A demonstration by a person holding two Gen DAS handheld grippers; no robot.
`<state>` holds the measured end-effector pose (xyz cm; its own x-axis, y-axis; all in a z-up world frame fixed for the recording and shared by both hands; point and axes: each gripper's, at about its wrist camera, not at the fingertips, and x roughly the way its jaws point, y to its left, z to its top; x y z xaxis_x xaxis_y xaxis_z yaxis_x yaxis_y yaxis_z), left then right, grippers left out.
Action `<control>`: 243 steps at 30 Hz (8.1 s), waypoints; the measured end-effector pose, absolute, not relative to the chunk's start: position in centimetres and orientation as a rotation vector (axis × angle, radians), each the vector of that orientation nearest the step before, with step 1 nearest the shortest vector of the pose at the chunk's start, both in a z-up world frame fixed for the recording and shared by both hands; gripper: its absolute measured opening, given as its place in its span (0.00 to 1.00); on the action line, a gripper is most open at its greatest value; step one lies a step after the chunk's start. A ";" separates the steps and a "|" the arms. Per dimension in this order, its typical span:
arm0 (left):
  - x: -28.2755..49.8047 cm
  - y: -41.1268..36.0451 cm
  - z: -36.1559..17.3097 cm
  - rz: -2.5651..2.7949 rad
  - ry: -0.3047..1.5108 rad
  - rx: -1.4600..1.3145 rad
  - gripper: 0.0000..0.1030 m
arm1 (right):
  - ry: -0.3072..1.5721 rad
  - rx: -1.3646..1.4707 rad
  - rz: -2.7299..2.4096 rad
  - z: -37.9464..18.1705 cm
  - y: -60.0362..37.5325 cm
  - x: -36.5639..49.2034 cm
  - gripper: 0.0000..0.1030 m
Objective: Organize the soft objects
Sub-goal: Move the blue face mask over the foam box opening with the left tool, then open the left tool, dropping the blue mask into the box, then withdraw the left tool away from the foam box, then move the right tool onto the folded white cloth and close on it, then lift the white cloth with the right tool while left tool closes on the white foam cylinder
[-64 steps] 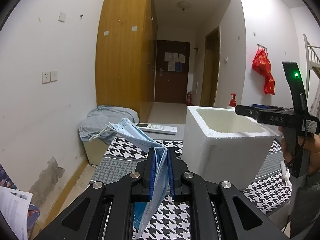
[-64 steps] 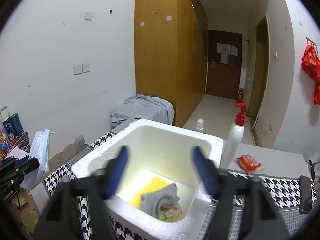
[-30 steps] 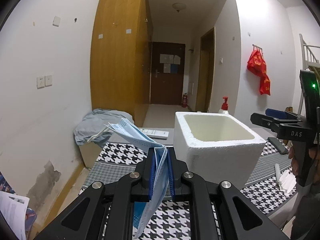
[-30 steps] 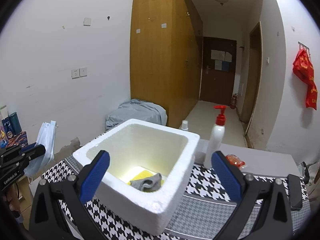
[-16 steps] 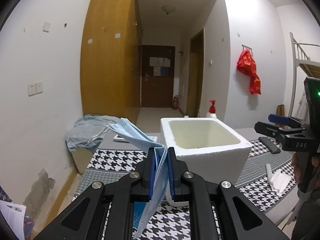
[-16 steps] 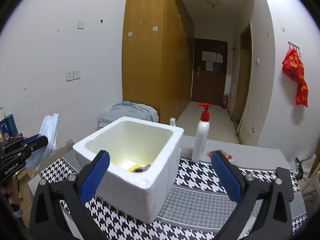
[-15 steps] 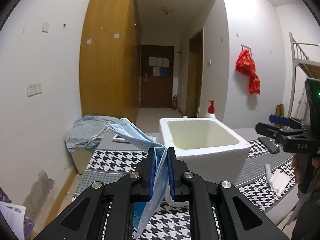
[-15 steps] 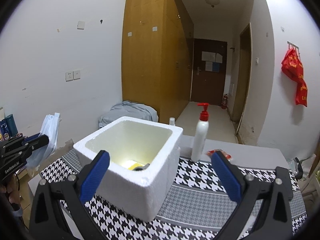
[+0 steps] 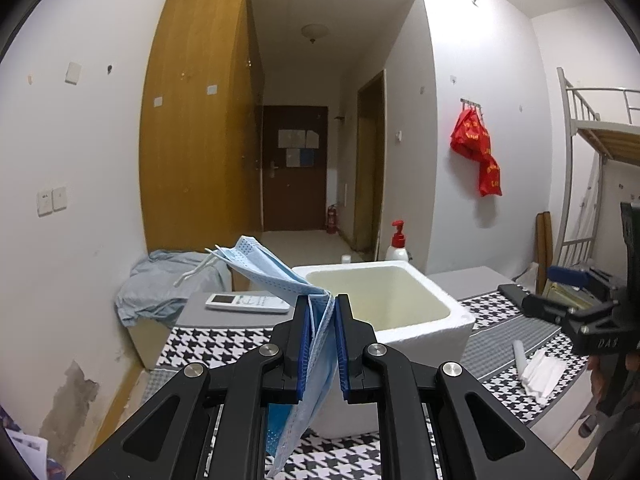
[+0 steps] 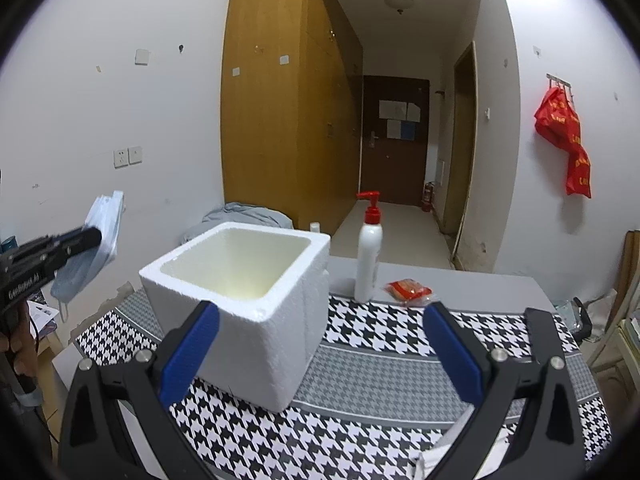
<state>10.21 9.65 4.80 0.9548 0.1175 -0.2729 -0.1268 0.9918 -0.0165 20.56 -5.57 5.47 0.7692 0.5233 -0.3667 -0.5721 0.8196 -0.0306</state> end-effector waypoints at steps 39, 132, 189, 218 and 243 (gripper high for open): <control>19.0 7.5 4.8 -0.031 0.368 0.011 0.12 | 0.419 -0.124 0.487 2.4 -9.2 20.3 1.00; 10.3 -2.6 -2.4 -0.064 0.270 -0.135 0.99 | 0.378 -0.019 0.470 -1.1 -18.5 16.3 1.00; 19.9 -8.4 -6.5 -0.009 0.533 -0.125 0.99 | 0.737 -0.211 0.527 -10.0 -19.9 27.3 0.83; 22.7 -12.9 -7.3 -0.154 0.603 -0.084 0.99 | 0.717 -0.132 0.473 -9.5 -25.6 27.4 0.11; 27.3 -17.0 -10.2 -0.259 0.806 -0.007 0.79 | 0.709 -0.079 0.394 -10.3 -28.6 27.3 0.12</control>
<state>27.34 -16.96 -10.24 0.6622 -0.2318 -0.7125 0.2261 0.9684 -0.1048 27.30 -28.57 -10.30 0.6886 0.3254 -0.6480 -0.3783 0.9236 0.0619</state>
